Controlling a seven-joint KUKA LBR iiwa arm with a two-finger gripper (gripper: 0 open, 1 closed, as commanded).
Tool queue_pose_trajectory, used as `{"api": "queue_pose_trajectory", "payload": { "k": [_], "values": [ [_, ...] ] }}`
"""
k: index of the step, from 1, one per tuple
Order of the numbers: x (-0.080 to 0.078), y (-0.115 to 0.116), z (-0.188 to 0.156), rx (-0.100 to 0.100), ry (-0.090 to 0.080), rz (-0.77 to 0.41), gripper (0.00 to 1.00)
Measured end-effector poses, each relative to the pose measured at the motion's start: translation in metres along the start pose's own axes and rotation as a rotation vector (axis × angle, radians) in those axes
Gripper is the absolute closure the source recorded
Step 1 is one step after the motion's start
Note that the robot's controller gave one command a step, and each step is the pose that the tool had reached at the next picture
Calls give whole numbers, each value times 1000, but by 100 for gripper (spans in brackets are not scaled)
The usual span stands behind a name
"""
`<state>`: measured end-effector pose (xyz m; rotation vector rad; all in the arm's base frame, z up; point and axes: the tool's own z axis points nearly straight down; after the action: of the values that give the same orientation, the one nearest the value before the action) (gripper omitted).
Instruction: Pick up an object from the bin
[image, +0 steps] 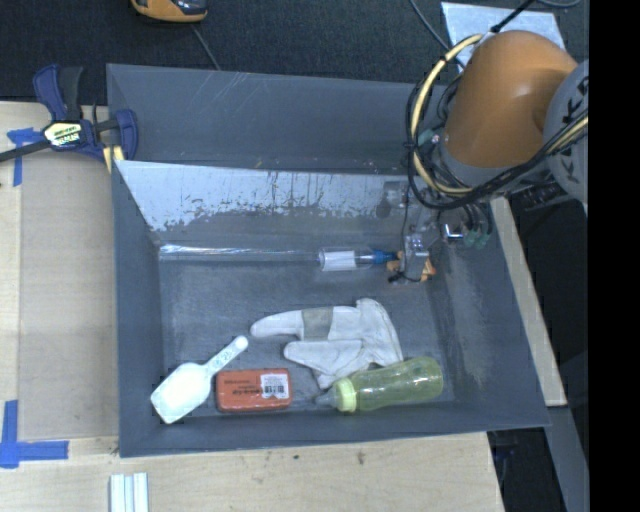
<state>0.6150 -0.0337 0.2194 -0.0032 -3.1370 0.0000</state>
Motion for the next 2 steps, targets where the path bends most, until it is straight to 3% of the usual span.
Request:
{"api": "queue_pose_trajectory", "payload": {
  "k": [1,2],
  "values": [
    [-1,0,-5,0,-9,0,0],
    [-8,29,35,2,-14,-72,0]
  ]
}}
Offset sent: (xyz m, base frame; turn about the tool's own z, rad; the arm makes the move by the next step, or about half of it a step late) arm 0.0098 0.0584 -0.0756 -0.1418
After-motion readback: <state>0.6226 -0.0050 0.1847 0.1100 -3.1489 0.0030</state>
